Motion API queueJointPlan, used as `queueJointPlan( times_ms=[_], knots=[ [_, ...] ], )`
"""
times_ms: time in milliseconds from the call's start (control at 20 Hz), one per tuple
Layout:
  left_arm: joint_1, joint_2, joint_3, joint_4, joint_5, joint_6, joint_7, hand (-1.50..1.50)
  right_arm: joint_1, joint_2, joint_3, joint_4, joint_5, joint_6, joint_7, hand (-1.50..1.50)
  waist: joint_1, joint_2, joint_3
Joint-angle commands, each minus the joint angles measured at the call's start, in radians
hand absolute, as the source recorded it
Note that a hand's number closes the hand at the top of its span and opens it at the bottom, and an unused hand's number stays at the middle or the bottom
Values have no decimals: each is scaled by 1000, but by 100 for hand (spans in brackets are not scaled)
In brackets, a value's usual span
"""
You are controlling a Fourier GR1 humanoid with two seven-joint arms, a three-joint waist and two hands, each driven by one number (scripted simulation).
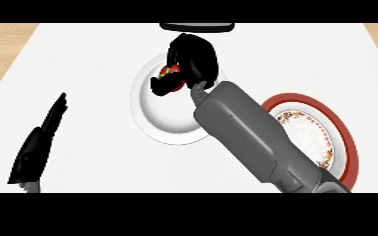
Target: Pick the tomato from the plate and place it in the plate
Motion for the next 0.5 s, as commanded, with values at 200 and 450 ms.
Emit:
queueJointPlan(
  times_ms=[200,450],
  knots=[
    [-39,-1,-1,16,-13,-6,21,0,-44,1,140,241,-213,-261,-62,-150,9,2,0],
    [-27,-2,11,13,-11,-1,9,0,-68,1,90,179,-250,-422,-135,-150,-6,-1,1]
  ],
)
